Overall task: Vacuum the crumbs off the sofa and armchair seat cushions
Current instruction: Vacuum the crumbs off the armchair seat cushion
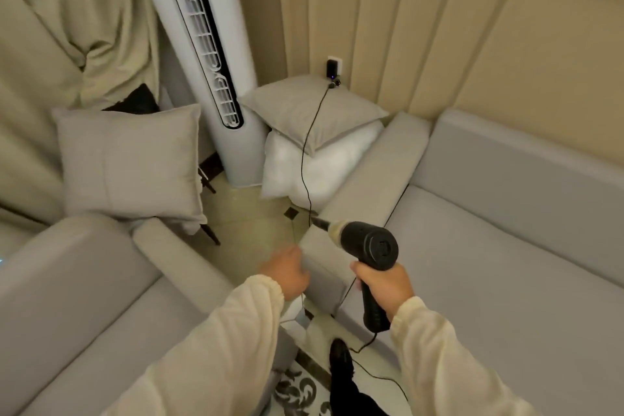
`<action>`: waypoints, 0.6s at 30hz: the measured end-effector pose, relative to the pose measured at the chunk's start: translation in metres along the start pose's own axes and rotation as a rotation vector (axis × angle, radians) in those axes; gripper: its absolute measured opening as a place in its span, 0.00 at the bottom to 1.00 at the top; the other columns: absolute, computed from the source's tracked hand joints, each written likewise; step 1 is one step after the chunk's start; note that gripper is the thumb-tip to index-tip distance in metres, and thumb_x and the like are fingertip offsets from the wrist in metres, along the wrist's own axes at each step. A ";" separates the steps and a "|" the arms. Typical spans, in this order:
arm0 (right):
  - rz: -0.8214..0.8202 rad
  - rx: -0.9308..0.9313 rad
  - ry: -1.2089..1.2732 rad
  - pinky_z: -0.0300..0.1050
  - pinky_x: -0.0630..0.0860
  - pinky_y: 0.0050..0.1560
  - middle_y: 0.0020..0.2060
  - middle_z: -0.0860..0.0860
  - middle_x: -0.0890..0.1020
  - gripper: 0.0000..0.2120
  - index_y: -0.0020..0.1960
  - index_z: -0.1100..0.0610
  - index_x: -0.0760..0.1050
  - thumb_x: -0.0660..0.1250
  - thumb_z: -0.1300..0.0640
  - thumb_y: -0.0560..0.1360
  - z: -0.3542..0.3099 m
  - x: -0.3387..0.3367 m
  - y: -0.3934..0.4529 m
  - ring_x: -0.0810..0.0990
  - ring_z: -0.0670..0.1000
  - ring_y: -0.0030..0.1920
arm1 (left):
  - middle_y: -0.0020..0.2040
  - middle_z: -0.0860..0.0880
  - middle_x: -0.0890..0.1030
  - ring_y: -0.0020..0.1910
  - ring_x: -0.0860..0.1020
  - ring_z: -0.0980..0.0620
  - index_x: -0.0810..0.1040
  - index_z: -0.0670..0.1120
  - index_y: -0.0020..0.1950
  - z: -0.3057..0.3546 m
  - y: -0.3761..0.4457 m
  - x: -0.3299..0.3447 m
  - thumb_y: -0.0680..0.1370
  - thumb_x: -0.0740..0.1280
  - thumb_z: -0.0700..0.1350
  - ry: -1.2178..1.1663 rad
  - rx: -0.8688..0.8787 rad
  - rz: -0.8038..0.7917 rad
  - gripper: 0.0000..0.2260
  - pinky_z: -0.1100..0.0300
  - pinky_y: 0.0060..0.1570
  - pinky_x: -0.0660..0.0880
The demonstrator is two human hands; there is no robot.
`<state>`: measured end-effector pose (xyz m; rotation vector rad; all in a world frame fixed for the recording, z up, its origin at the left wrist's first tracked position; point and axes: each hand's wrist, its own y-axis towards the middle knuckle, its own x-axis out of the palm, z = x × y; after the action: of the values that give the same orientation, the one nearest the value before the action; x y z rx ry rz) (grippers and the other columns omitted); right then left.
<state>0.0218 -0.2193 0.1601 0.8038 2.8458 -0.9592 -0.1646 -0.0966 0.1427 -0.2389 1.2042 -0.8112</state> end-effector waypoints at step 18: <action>-0.107 0.537 0.341 0.60 0.82 0.62 0.39 0.57 0.86 0.15 0.53 0.60 0.84 0.76 0.48 0.77 0.038 0.013 0.282 0.84 0.58 0.42 | 0.84 0.49 0.57 0.82 0.55 0.46 0.55 0.47 0.84 0.027 0.259 0.019 0.85 0.60 0.51 -0.021 -0.167 -0.195 0.29 0.50 0.79 0.55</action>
<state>0.1423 -0.0441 -0.0297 0.9322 2.9573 -1.8097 -0.0266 0.0659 -0.0082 -0.5069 1.2427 -0.8751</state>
